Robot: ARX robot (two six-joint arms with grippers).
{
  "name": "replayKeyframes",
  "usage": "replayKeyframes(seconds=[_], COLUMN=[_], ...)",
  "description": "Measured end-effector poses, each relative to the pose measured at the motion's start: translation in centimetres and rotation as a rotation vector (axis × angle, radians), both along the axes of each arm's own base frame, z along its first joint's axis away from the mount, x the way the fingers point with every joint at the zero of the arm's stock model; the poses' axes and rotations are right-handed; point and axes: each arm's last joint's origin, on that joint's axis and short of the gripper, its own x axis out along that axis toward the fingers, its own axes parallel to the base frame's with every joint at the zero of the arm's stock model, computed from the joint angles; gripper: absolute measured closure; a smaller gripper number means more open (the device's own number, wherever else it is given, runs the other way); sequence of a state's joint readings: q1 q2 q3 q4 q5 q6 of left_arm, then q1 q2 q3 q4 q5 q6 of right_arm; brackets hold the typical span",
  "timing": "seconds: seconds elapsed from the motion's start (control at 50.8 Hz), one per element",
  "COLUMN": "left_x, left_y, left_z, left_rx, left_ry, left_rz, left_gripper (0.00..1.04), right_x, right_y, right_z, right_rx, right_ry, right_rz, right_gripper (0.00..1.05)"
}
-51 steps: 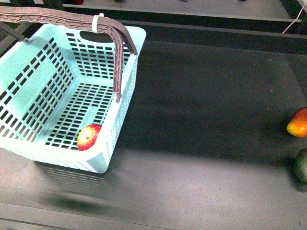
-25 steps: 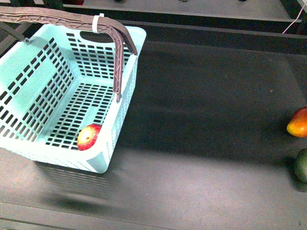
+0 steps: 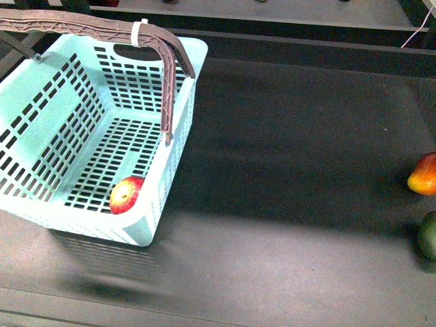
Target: Pick apple with right arm and hold basket with left
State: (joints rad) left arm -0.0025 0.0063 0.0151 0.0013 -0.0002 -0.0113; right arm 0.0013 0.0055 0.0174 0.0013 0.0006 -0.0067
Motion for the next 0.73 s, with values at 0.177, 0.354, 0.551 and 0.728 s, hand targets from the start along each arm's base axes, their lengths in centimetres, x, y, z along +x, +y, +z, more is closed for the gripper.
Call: replayKeyframes(seconds=[0.177,0.354,0.551,0.728], left_x=[0.0,0.0,0.0,0.0], left_y=[0.0,0.0,0.0,0.0], left_z=[0.0,0.0,0.0,0.0], left_rx=[0.0,0.0,0.002,0.002], left_ry=[0.0,0.0,0.0,0.0], left_rz=[0.0,0.0,0.0,0.0], left_gripper=[0.54,0.12,0.07,0.07], right_x=[0.0,0.0,0.0,0.0], right_y=[0.0,0.0,0.0,0.0], right_z=[0.0,0.0,0.0,0.0], right_rx=[0.0,0.0,0.0,0.0], right_ry=[0.0,0.0,0.0,0.0], right_rz=[0.0,0.0,0.0,0.0], right_gripper=[0.09,0.09,0.09,0.09])
